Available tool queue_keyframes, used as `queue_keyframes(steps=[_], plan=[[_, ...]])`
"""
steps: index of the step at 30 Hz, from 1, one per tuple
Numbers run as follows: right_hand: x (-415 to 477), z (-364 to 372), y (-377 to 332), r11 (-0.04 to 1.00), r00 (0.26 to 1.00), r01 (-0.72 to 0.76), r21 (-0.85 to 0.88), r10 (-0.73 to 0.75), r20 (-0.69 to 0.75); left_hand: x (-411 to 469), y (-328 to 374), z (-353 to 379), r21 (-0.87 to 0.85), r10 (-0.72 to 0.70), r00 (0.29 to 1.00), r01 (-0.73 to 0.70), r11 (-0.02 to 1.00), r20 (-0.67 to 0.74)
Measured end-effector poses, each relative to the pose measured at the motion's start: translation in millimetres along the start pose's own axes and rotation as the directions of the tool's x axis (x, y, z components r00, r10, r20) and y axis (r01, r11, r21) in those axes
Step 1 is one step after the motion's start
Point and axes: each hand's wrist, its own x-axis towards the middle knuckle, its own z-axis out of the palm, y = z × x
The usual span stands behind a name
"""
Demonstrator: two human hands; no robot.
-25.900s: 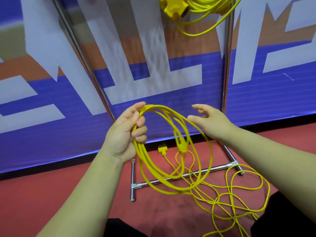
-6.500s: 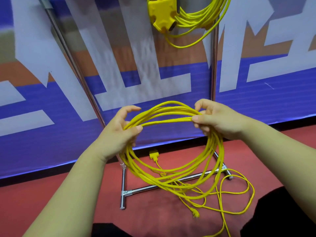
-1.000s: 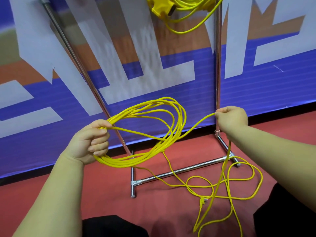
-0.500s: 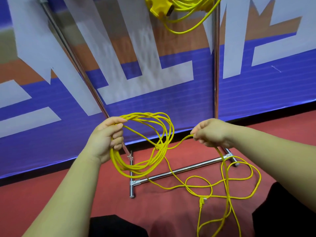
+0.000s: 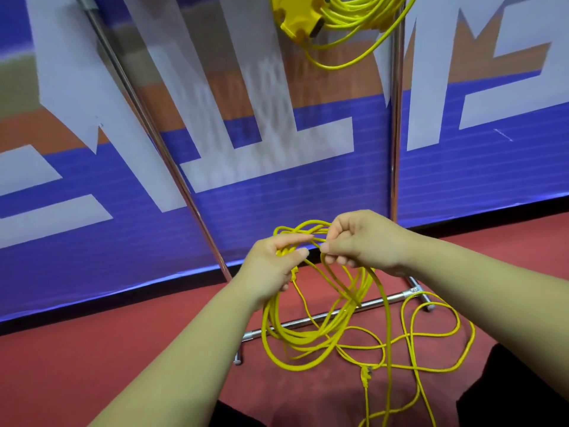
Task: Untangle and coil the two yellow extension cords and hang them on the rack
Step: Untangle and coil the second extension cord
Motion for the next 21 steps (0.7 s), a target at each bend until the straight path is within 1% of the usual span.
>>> queue_keyframes(steps=[3,7,10,12,15,17,21], plan=[[-1,-7,-7,0.998,0.999,0.01,0.055,-0.008,-0.044,2,-1,7,-0.017,0.003,0.997,-0.002,1.0,0.076],[-1,-9,-8,0.997,0.999,0.013,0.077,-0.01,-0.034,5,-2,19,0.005,0.004,0.988,-0.005,1.0,0.157],[0,-9,-12,0.994,0.999,0.023,0.105,-0.02,-0.028,6,-1,32,0.025,0.029,0.987,-0.033,0.999,0.159],[1,-14,-13,0.992,0.999,0.023,0.122,-0.019,-0.036,12,1,31,0.041,0.034,0.996,-0.038,0.998,0.086],[1,-29,-9,0.984,1.0,0.019,0.175,-0.017,-0.015,27,1,6,-0.009,0.006,0.99,-0.007,1.0,-0.141],[0,-38,-1,0.982,1.0,-0.011,0.186,0.007,0.02,33,2,-19,-0.09,-0.008,0.966,-0.016,0.996,-0.258],[0,-43,23,0.985,0.988,-0.137,0.106,0.128,0.087,37,0,-69,-0.179,-0.049,0.891,-0.037,0.983,-0.451]])
